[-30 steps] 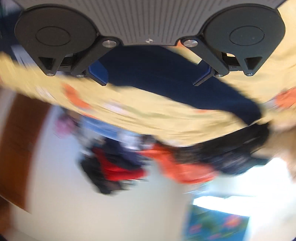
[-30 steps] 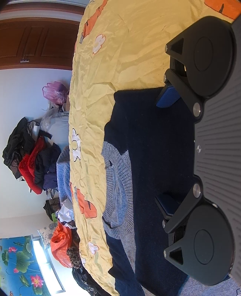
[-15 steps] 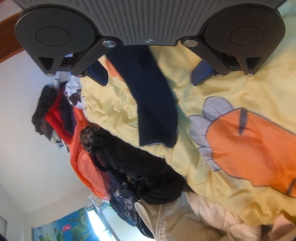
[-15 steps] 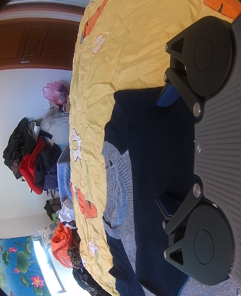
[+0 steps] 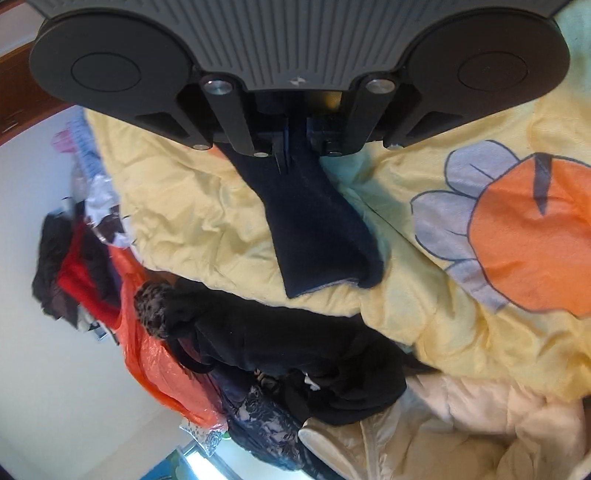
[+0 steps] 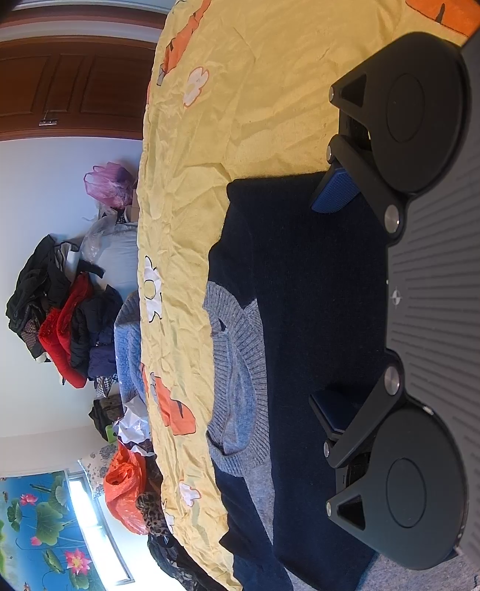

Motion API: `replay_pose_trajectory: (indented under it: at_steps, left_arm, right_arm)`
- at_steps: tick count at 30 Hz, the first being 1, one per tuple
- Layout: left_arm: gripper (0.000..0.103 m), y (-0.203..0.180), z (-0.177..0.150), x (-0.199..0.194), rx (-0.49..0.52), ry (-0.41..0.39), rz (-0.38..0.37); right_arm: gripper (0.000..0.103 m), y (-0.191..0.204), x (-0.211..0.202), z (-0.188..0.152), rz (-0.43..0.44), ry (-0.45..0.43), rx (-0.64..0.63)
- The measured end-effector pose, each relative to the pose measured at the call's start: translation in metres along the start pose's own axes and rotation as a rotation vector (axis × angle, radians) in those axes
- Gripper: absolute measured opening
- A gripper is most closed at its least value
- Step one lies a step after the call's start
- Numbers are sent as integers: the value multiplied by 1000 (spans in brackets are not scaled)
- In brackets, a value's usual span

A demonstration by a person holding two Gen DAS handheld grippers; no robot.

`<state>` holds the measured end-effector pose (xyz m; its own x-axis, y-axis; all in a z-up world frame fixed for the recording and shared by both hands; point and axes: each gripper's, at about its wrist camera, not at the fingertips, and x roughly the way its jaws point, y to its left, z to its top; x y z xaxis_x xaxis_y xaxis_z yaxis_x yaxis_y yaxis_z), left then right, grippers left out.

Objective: Fold small clothes
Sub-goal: 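Grasp the other navy sleeve with the left tool and fold it across the body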

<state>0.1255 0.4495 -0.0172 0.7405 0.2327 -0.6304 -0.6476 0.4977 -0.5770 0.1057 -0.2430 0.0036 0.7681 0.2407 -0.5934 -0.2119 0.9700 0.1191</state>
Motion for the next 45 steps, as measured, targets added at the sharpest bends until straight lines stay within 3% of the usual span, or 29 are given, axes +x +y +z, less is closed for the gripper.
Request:
replay_pose_trajectory:
  at_steps: [4,7,9,13,15,16,19,23,25,26,27,28,29,31,34,39,41,43,45]
  left_arm:
    - [4,-46,-16,-34,173,-128,33]
    - [4,-116,-60,-72,459,-204,-48]
    - [4,-165,-120,-101,726,-239,-136]
    - [4,-219,-283,-139,1306,-194,-293]
    - [5,-220,-349,-144,1462,-76,-356]
    - [5,-218,-374,-146,1525,-67,-350]
    - [4,-208,-416,-157,1680,-231,-264]
    - [10,-199,-405,-179,1626,-210,-334]
    - [23,-188,-405,-191,1629,-234,-390]
    - [40,-182,-407,-196,1644,-251,-424]
    - [70,-176,-410,-199,1664,-276,-457]
    - [84,-174,-414,-198,1679,-309,-471]
    - [91,-173,-414,-199,1676,-329,-463]
    - [91,-178,-407,-201,1612,-288,-477]
    - [91,-189,-372,-200,1355,-111,-525]
    - [89,-188,-308,-166,799,152,-511]
    - [88,-188,-299,-150,685,208,-479]
    - [66,-193,-303,-141,686,210,-425]
    - [4,-201,-309,-132,717,209,-349]
  right_arm:
    - [103,-1,1,0,5,-2,5]
    - [103,-3,0,0,12,-5,13]
    - [103,-3,0,0,14,-6,17]
    - [103,-4,-1,0,18,-8,24]
    - [103,-5,-1,0,23,-11,33]
    - [103,-6,-1,0,26,-13,38]
    - [103,-9,-2,-1,36,-17,52]
    - [103,-10,-3,-1,46,-21,65]
    - [103,-10,-3,-1,45,-20,64]
    - [103,-10,-3,-1,45,-20,63]
    - [103,-10,-3,-1,45,-20,64]
    - [103,-10,-2,-1,45,-20,63]
    - [103,-10,-2,-1,43,-19,61]
    - [103,-9,-2,-1,36,-16,53]
    - [103,-7,-2,-1,25,-12,42]
    - [103,-4,-1,-1,11,-8,27]
    - [103,-4,-1,-1,11,-8,28]
    - [103,-4,-1,-1,11,-8,28]
    - [103,-4,-1,-1,12,-8,28]
